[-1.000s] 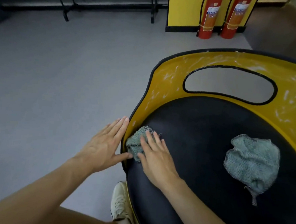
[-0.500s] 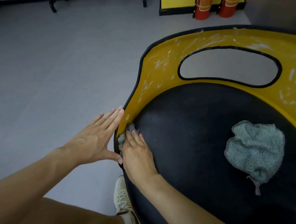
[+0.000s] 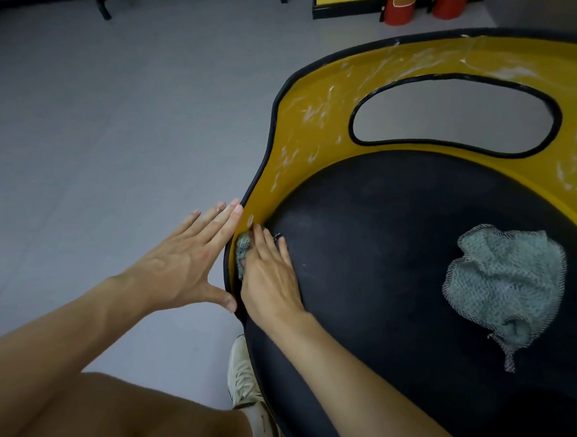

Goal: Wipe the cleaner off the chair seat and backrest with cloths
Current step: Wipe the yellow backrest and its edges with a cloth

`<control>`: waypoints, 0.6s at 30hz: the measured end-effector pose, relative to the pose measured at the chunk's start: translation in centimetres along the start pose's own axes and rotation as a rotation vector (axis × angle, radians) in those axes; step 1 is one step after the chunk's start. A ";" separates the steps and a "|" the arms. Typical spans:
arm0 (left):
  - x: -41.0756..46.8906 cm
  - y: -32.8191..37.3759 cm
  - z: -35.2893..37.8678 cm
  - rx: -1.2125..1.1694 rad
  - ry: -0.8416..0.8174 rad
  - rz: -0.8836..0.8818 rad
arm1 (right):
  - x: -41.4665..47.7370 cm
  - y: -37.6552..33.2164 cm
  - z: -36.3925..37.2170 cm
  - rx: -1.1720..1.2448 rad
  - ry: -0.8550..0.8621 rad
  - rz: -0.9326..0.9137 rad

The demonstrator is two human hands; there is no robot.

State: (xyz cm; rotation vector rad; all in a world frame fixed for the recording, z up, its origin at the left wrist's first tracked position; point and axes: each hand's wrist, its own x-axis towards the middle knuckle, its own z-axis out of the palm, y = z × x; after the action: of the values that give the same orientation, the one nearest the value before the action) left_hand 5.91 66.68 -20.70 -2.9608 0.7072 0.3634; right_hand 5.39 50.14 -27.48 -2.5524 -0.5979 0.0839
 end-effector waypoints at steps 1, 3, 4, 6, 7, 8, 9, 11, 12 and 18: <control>0.0 0.0 -0.1 0.000 -0.001 0.002 | -0.5 -0.4 0.1 0.018 -0.002 0.009; -0.1 0.0 -0.1 0.007 -0.007 0.003 | -2.1 -0.6 0.6 0.011 0.024 0.013; -0.1 -0.1 -0.2 0.010 -0.006 0.003 | -2.9 -0.5 0.6 -0.012 0.049 0.017; -0.2 0.0 -0.2 0.015 -0.001 0.005 | -4.1 0.1 0.5 -0.035 0.087 0.015; -0.2 0.0 -0.2 0.013 0.001 0.006 | -4.6 0.3 0.5 -0.035 0.063 -0.021; -0.2 0.0 -0.1 0.009 -0.001 0.005 | -5.0 0.3 0.5 -0.026 0.008 -0.073; -0.2 0.0 -0.2 0.011 -0.006 0.005 | -5.3 0.2 0.4 -0.013 -0.055 -0.114; -0.1 -0.2 -0.2 0.030 -0.013 0.008 | -5.5 0.1 0.1 -0.008 -0.094 -0.155; 0.0 -0.2 -0.2 0.043 -0.016 0.009 | -5.3 0.2 -0.1 -0.013 -0.102 -0.166; 0.0 -0.1 -0.5 0.048 -0.041 0.001 | -1.6 1.4 -1.5 0.009 -0.233 -0.113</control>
State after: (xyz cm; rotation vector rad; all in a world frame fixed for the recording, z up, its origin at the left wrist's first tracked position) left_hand 6.06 66.72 -20.26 -2.8994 0.7032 0.4010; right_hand 4.74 47.69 -26.95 -2.5131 -0.8268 0.3471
